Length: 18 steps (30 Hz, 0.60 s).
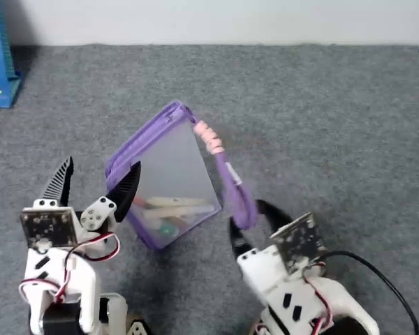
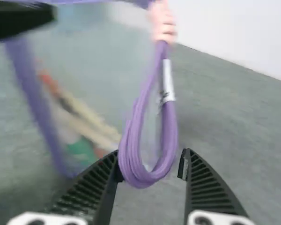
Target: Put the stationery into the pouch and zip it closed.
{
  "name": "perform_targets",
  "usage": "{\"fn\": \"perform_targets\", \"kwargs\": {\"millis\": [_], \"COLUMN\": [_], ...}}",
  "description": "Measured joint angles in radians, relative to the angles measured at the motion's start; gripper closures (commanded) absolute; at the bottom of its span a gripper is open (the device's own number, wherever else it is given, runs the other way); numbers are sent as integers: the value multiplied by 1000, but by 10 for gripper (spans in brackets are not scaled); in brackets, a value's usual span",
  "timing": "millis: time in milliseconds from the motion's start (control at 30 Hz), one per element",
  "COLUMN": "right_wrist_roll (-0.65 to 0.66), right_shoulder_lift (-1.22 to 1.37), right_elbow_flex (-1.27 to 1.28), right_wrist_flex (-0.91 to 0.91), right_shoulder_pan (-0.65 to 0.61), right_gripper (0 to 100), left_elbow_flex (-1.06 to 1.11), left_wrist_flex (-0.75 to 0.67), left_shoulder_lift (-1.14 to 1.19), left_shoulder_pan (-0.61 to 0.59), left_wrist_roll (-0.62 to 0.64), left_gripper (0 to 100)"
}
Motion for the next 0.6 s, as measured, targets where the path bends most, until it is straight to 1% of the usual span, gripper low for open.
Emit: {"fn": "perform_targets", "kwargs": {"millis": [67,100,233,300,400,600], "right_wrist_roll": [-3,-12,-58,-84,-109,-110], "right_shoulder_lift": [0,0,0,0,0,0], "right_elbow_flex": [0,0,0,0,0,0], "right_wrist_flex": [-32,-51,-107,-110,-106,-55], "right_shoulder_pan": [-75,-95,-143,-144,-144,-144], "right_gripper": [798,775,636,604,623,680], "left_elbow_flex": [15,25,71,92,101,101], "left_wrist_flex": [0,0,0,0,0,0], "left_shoulder_lift": [0,0,0,0,8,2], "left_shoulder_pan": [2,2,2,2,0,-26], "left_wrist_roll": [0,0,0,3,28,40], "left_gripper": [629,629,628,627,628,628]}}
